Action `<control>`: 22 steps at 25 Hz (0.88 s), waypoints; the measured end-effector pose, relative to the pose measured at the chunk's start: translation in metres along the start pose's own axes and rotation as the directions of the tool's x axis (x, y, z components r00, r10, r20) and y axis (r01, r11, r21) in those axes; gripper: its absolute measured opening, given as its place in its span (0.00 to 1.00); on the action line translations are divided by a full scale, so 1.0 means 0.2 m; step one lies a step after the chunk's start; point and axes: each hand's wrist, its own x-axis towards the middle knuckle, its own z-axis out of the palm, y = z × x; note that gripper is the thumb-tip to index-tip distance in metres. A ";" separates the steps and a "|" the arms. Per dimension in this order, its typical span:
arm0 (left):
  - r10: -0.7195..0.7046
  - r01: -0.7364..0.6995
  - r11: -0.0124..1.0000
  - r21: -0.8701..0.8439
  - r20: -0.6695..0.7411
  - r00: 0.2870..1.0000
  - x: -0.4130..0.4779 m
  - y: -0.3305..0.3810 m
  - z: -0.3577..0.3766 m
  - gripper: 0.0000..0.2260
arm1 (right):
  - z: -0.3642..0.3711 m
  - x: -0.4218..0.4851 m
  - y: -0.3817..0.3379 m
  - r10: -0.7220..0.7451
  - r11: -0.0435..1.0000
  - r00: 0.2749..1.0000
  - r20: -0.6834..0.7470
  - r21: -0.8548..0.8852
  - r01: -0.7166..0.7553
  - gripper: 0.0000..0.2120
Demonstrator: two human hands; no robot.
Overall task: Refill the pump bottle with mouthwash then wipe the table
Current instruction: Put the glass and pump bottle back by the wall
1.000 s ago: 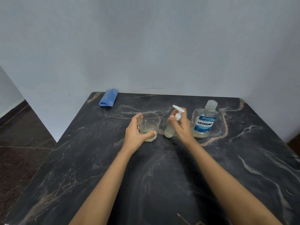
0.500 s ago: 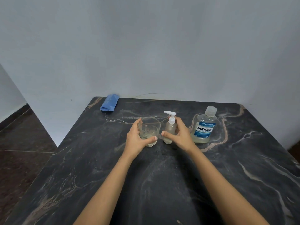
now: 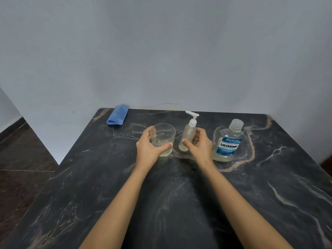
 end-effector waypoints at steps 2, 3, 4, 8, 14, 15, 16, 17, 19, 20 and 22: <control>0.011 -0.010 1.000 0.013 -0.020 1.000 0.11 0.03 0.01 0.36 | 0.04 0.11 -0.03 0.019 1.000 1.000 -0.024 -0.009 -0.020 0.24; 0.013 -0.013 1.000 0.016 -0.029 0.999 0.18 0.04 0.02 0.36 | 0.06 0.17 -0.05 0.029 1.000 0.999 -0.027 -0.001 -0.029 0.24; 0.014 -0.013 1.000 0.023 -0.037 0.999 0.25 0.05 0.03 0.36 | 0.09 0.23 -0.06 0.039 0.999 0.999 -0.026 0.013 -0.039 0.24; 0.013 -0.011 0.999 0.052 -0.040 0.999 0.52 0.03 0.10 0.39 | 0.19 0.47 -0.05 0.084 0.996 0.996 0.005 0.019 -0.084 0.23; 0.029 -0.028 0.999 0.046 -0.023 0.999 0.87 -0.06 0.24 0.39 | 0.31 0.78 0.02 0.134 0.991 0.988 -0.077 0.019 -0.133 0.23; 0.032 -0.031 0.998 0.048 -0.028 0.999 0.92 -0.07 0.26 0.39 | 0.31 0.83 0.03 0.130 0.992 0.988 -0.088 0.013 -0.129 0.23; 0.031 -0.029 0.999 0.045 -0.036 0.999 0.97 -0.09 0.28 0.39 | 0.32 0.88 0.04 0.123 0.992 0.988 -0.097 0.003 -0.123 0.23; 0.028 -0.026 0.999 0.040 -0.043 0.999 1.01 -0.11 0.30 0.38 | 0.32 0.92 0.04 0.119 0.993 0.987 -0.105 -0.008 -0.121 0.24; 0.033 -0.031 0.999 0.037 -0.052 0.998 1.07 -0.14 0.31 0.38 | 0.34 0.97 0.05 0.117 0.993 0.987 -0.106 -0.022 -0.120 0.24; 0.038 -0.036 0.999 0.039 -0.051 0.998 1.10 -0.16 0.32 0.38 | 0.35 0.99 0.06 0.115 0.993 0.988 -0.105 -0.028 -0.118 0.24; 0.041 -0.039 0.998 0.051 -0.051 0.998 1.14 -0.18 0.32 0.38 | 0.38 1.01 0.08 0.114 0.993 0.989 -0.095 -0.023 -0.117 0.23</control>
